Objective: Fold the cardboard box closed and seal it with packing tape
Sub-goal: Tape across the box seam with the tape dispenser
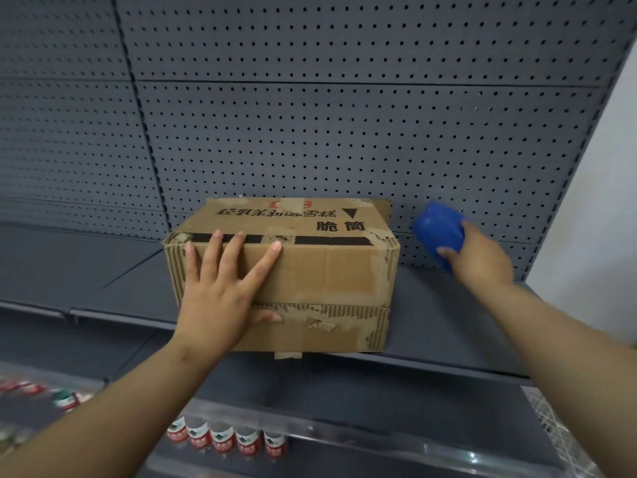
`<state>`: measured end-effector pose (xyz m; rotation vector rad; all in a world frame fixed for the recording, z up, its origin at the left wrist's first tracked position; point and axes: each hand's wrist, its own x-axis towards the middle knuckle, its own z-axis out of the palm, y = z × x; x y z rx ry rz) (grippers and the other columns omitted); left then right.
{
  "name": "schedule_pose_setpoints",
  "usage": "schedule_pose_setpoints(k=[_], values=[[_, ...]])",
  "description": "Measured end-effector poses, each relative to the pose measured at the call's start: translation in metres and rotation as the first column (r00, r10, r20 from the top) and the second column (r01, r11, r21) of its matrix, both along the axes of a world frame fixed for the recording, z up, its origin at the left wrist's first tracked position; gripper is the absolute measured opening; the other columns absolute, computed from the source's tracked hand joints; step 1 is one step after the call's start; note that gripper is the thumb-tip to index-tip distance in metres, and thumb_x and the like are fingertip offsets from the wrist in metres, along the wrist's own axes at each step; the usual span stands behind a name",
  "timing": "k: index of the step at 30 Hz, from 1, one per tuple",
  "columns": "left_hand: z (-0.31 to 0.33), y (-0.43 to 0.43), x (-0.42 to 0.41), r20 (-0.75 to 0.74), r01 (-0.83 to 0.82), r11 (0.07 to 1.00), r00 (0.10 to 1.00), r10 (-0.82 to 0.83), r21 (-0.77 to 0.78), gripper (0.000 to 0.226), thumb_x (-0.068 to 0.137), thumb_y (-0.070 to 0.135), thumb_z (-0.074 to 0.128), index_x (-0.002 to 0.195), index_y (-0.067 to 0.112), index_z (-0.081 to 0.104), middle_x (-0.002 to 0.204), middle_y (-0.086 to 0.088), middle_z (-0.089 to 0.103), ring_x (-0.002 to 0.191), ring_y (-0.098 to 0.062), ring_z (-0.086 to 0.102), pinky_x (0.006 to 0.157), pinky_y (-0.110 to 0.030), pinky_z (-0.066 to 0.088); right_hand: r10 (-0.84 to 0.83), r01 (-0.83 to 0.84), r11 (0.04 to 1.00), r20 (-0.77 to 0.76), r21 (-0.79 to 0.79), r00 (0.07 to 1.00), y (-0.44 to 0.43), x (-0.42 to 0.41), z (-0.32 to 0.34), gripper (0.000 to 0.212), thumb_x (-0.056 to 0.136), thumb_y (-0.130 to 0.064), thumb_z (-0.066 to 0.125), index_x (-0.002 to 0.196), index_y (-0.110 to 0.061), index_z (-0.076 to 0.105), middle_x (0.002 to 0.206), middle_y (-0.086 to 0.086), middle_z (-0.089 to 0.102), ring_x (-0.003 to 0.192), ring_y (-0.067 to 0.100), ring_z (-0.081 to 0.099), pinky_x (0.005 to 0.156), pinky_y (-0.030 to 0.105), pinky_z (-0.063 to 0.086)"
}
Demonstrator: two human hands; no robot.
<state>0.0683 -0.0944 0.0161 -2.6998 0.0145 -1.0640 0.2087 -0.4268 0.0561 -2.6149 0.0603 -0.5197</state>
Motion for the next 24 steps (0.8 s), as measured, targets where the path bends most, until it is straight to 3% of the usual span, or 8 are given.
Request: schedule_pose_setpoints(k=[5, 8, 10, 13, 15, 16, 19, 24], values=[[0.001, 0.006, -0.005, 0.004, 0.049, 0.999, 0.999, -0.049, 0.023, 0.112, 0.055, 0.065, 0.068, 0.145, 0.014, 0.022, 0.146, -0.013, 0.036, 0.134, -0.035, 0.024, 0.109, -0.056, 0.016, 0.189, -0.277, 0.936, 0.354, 0.218, 0.916, 0.045, -0.065, 0.084, 0.068, 0.087, -0.036, 0.063, 0.147, -0.023, 0.033, 0.143, -0.001, 0.049, 0.127, 0.023, 0.049, 0.096, 0.036, 0.042], [0.004, 0.011, -0.005, -0.022, 0.054, 0.999, 0.998, -0.054, 0.005, 0.113, 0.056, 0.063, 0.07, 0.144, 0.009, 0.023, 0.145, -0.011, 0.041, 0.134, -0.03, 0.025, 0.109, -0.05, 0.015, 0.407, -0.51, 0.837, 0.398, 0.199, 0.822, 0.073, -0.123, 0.104, 0.069, 0.083, -0.031, 0.069, 0.144, -0.027, 0.038, 0.135, -0.011, 0.053, 0.118, 0.009, 0.051, 0.096, 0.025, 0.043], [0.006, 0.016, -0.005, -0.04, 0.066, 0.998, 0.997, -0.065, 0.019, 0.111, 0.056, 0.059, 0.073, 0.143, 0.008, 0.025, 0.144, -0.01, 0.042, 0.134, -0.03, 0.03, 0.109, -0.049, 0.019, 0.531, -0.607, 0.779, 0.345, 0.161, 0.774, 0.09, -0.158, 0.097, 0.071, 0.08, -0.028, 0.072, 0.142, -0.03, 0.039, 0.123, -0.018, 0.052, 0.108, 0.0, 0.05, 0.086, 0.007, 0.039], [0.011, 0.022, -0.01, 0.005, 0.189, 0.981, 0.982, -0.189, 0.036, 0.095, 0.061, 0.046, 0.079, 0.138, 0.01, 0.036, 0.139, -0.012, 0.046, 0.131, -0.028, 0.034, 0.11, -0.04, 0.018, 0.67, -0.693, 0.712, 0.185, 0.111, 0.719, 0.109, -0.185, 0.067, 0.074, 0.076, -0.028, 0.075, 0.141, -0.034, 0.039, 0.122, -0.022, 0.049, 0.109, 0.0, 0.05, 0.083, -0.001, 0.032], [0.014, 0.028, -0.012, 0.077, 0.339, 0.937, 0.94, -0.333, -0.083, 0.079, 0.07, 0.025, 0.074, 0.137, 0.02, 0.032, 0.14, -0.011, 0.043, 0.127, -0.025, 0.036, 0.108, -0.032, 0.019, 0.713, -0.715, 0.696, 0.058, 0.069, 0.699, 0.118, -0.191, 0.046, 0.076, 0.077, -0.033, 0.074, 0.142, -0.039, 0.035, 0.129, -0.02, 0.048, 0.117, 0.004, 0.05, 0.088, 0.005, 0.035], [0.015, 0.032, -0.012, 0.039, 0.36, 0.923, 0.933, -0.358, -0.134, 0.082, 0.073, 0.013, 0.071, 0.14, 0.022, 0.025, 0.144, -0.009, 0.04, 0.13, -0.024, 0.034, 0.109, -0.029, 0.013, 0.717, -0.716, 0.697, 0.001, 0.043, 0.697, 0.121, -0.193, 0.037, 0.077, 0.079, -0.036, 0.072, 0.144, -0.04, 0.032, 0.135, -0.017, 0.048, 0.122, 0.007, 0.048, 0.092, 0.011, 0.037], [0.018, 0.049, -0.013, -0.132, 0.32, 0.946, 0.937, -0.324, -0.049, 0.1, 0.071, -0.01, 0.064, 0.146, 0.015, 0.003, 0.152, -0.005, 0.027, 0.14, -0.02, 0.02, 0.116, -0.029, 0.002, 0.67, -0.681, 0.725, -0.128, -0.104, 0.732, 0.13, -0.196, 0.02, 0.075, 0.085, -0.043, 0.063, 0.148, -0.039, 0.022, 0.146, -0.015, 0.041, 0.131, 0.01, 0.041, 0.1, 0.023, 0.035], [0.024, 0.065, -0.018, -0.164, 0.326, 0.945, 0.932, -0.323, -0.012, 0.093, 0.072, -0.008, 0.065, 0.145, 0.01, 0.009, 0.154, -0.004, 0.019, 0.14, -0.021, 0.015, 0.114, -0.038, 0.009, 0.575, -0.6, 0.751, -0.171, -0.276, 0.8, 0.142, -0.191, 0.009, 0.073, 0.09, -0.045, 0.055, 0.15, -0.033, 0.016, 0.149, -0.013, 0.039, 0.132, 0.012, 0.041, 0.1, 0.027, 0.037]])
